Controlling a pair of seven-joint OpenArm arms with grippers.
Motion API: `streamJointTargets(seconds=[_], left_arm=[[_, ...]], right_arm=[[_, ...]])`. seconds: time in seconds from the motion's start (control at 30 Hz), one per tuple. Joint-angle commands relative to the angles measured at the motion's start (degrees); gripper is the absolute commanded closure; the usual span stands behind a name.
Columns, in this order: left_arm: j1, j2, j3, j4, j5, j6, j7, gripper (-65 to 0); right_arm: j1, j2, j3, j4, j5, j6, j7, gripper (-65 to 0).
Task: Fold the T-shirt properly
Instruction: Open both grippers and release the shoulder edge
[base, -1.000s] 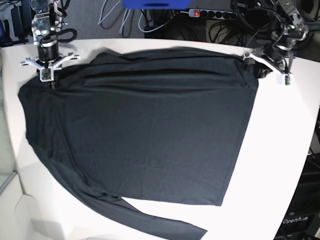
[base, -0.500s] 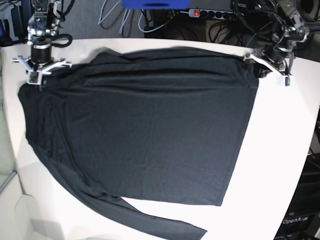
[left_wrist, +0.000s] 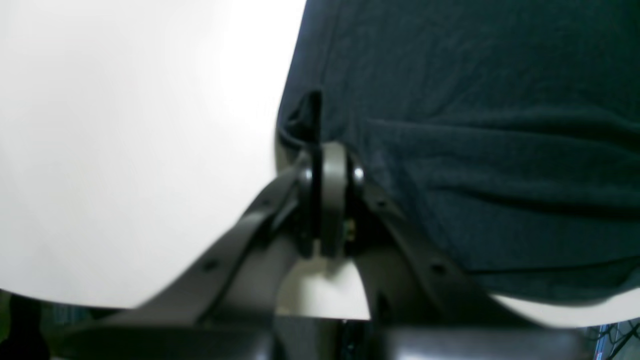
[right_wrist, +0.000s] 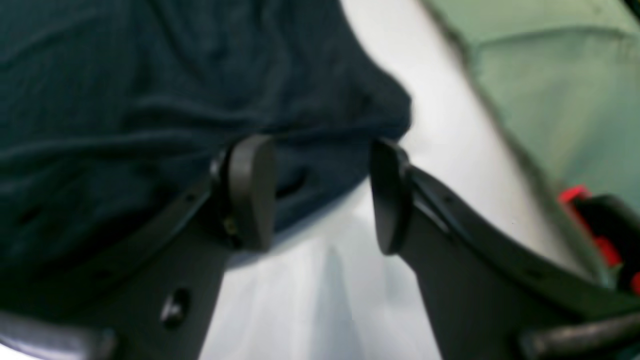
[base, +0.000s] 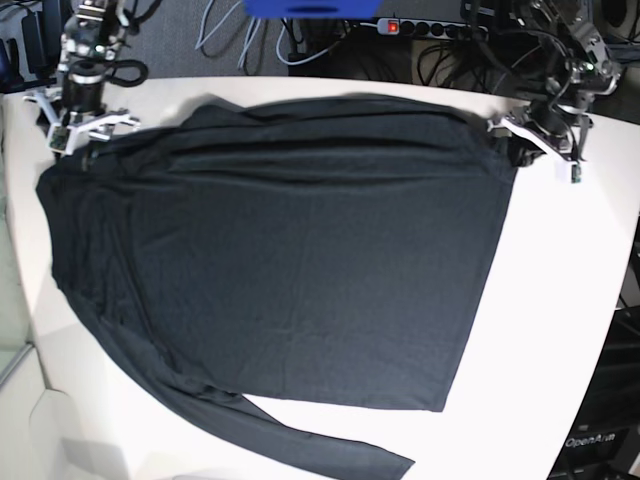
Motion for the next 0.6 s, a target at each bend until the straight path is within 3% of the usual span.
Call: streamJointTargets(seconds=[0.0,0.37,0.57], left_arm=[[-0.75,-0.64,-0.13,1.05,-0.77,-0.23,-1.25,0.0],[-0.93,-1.60,-0.13,0.96,-0.86,-0.23,-1.25,0.0],[-1.46,-1.96,-0.13,0.96,-0.86,-0.23,-1.25,0.0]], right_arm=[[0.02,0.33,0.26,1.07,0.05,0.28,1.64,-31.8],[0.02,-2.31,1.58,0.55,0.05,0.10,1.55,-31.8],[0.81,-6.00,6.15,-0.16,0.05,0.19,1.55,-31.9]])
